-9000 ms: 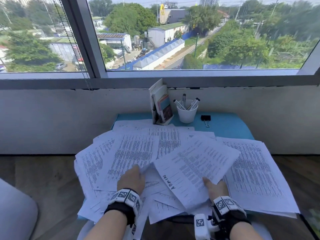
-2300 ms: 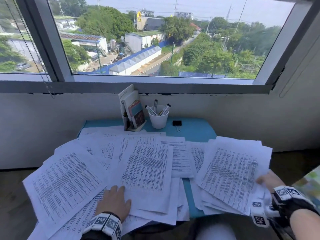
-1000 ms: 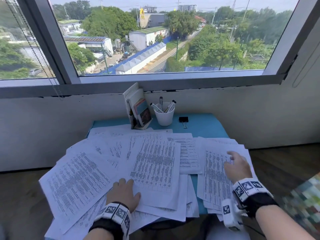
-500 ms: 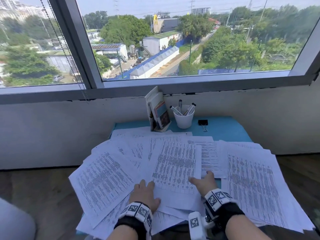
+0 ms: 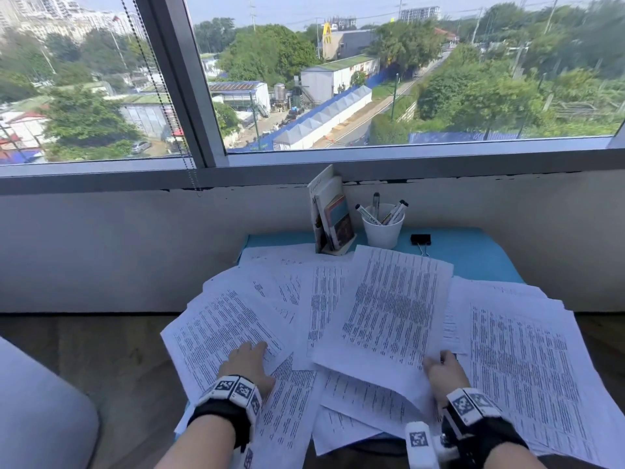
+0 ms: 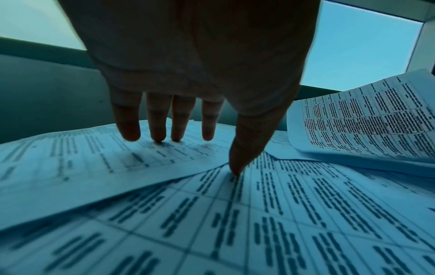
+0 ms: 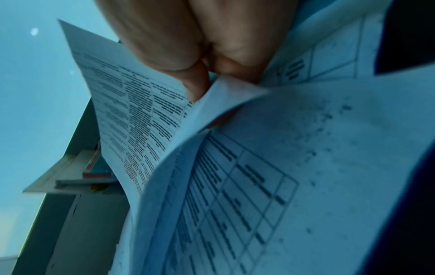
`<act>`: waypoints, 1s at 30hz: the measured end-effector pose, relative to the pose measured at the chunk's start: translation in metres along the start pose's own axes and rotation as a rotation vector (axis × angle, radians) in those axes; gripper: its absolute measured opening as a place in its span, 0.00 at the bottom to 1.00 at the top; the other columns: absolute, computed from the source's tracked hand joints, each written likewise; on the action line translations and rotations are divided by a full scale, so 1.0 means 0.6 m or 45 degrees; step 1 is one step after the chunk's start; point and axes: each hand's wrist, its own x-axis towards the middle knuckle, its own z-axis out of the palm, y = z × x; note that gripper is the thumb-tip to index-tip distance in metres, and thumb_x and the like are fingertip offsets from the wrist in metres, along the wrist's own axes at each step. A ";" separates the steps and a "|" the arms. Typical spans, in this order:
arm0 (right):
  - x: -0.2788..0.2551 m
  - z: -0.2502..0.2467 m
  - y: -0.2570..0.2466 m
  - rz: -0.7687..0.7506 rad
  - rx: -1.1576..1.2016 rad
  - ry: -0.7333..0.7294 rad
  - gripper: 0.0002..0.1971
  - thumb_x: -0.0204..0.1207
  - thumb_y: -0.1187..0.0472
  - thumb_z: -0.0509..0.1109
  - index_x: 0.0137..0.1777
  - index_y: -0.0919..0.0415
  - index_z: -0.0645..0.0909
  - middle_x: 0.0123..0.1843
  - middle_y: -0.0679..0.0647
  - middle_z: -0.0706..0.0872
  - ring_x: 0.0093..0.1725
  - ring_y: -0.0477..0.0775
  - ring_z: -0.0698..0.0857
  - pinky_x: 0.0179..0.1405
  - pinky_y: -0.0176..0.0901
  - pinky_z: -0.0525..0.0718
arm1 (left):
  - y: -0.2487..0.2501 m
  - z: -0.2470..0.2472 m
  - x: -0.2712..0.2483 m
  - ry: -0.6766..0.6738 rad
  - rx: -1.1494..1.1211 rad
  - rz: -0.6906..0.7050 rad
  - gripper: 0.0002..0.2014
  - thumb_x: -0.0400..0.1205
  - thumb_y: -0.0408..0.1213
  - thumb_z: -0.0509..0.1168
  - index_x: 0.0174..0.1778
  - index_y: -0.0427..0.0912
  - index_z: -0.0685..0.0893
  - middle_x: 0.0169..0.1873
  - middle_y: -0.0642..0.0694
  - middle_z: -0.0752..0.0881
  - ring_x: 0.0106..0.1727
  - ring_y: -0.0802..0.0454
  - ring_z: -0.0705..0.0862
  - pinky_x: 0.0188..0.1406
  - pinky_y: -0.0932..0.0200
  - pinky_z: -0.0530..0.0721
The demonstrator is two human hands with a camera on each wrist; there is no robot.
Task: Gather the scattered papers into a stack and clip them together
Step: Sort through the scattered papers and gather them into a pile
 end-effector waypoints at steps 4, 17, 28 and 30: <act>0.006 0.001 0.005 0.056 0.099 0.003 0.18 0.82 0.65 0.61 0.71 0.65 0.73 0.67 0.62 0.81 0.60 0.65 0.81 0.66 0.60 0.78 | 0.041 0.002 0.006 0.158 -0.016 0.095 0.28 0.81 0.54 0.56 0.77 0.50 0.65 0.72 0.47 0.70 0.74 0.47 0.69 0.71 0.49 0.72; 0.015 0.003 0.017 0.005 0.210 0.002 0.15 0.82 0.68 0.60 0.66 0.68 0.77 0.58 0.61 0.83 0.53 0.59 0.79 0.63 0.55 0.78 | 0.150 -0.004 0.083 -0.024 -0.204 -0.179 0.28 0.83 0.46 0.61 0.75 0.38 0.61 0.73 0.37 0.64 0.72 0.37 0.70 0.68 0.47 0.72; 0.018 0.003 0.021 0.005 0.183 -0.022 0.12 0.82 0.67 0.60 0.63 0.64 0.76 0.53 0.58 0.82 0.54 0.61 0.82 0.60 0.54 0.80 | 0.158 -0.003 0.081 0.033 -0.906 -0.275 0.27 0.80 0.38 0.67 0.71 0.36 0.65 0.59 0.37 0.82 0.58 0.41 0.81 0.53 0.53 0.79; 0.019 0.003 0.021 0.009 0.179 -0.019 0.14 0.81 0.67 0.61 0.65 0.66 0.76 0.53 0.59 0.83 0.54 0.62 0.83 0.61 0.57 0.81 | 0.162 -0.015 0.063 0.156 -0.991 -0.220 0.15 0.82 0.34 0.63 0.65 0.38 0.76 0.60 0.36 0.83 0.55 0.40 0.82 0.52 0.52 0.79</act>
